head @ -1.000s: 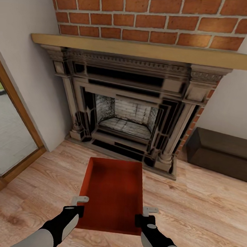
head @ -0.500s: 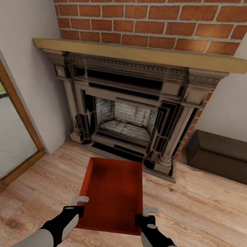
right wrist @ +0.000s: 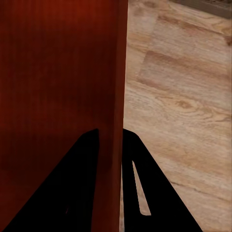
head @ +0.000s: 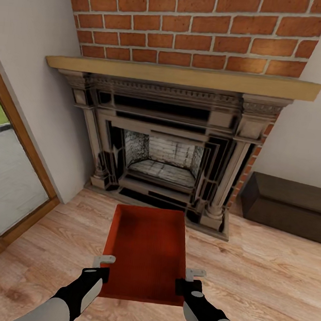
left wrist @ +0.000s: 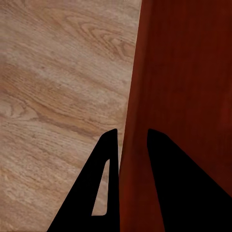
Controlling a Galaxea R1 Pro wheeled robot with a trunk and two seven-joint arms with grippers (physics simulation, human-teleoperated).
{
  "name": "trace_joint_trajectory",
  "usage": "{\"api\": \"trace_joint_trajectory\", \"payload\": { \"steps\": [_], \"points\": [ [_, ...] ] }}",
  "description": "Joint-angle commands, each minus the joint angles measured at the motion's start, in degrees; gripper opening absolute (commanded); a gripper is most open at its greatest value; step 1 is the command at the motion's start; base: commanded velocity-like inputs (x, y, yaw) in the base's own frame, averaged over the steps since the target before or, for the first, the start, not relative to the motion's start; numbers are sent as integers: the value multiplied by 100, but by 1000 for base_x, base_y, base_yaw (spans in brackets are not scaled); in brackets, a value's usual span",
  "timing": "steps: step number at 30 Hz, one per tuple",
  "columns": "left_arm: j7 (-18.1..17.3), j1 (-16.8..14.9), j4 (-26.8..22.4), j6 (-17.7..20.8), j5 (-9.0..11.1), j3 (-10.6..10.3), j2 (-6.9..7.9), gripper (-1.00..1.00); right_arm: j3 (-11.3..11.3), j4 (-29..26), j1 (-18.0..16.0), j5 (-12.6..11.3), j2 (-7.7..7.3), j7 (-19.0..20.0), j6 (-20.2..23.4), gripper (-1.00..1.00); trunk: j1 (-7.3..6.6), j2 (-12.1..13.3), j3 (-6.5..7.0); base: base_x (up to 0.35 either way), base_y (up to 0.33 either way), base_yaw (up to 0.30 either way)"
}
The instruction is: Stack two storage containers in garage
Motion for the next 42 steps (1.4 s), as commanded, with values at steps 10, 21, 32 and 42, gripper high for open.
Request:
{"api": "trace_joint_trajectory", "payload": {
  "steps": [10,21,32,42],
  "points": [
    [52,-6,-30,-340,-12,-8,32,-100,-84,16,-2,-133,-34,-30,-24,-100,0,-3,85,0,0,0],
    [52,-8,-30,-338,-12,-8,32,-100,-84,18,-2,-133,-39,-30,-24,-100,0,-3,185,0,0,0],
    [52,-8,-30,-338,-12,-8,32,-100,-84,17,-2,-133,-40,-30,-24,-100,0,-3,284,0,0,0],
    [52,-7,-30,-337,-12,-8,32,-100,-84,14,-2,-134,-40,-30,-24,-100,0,-3,375,0,0,0]
  ]
}}
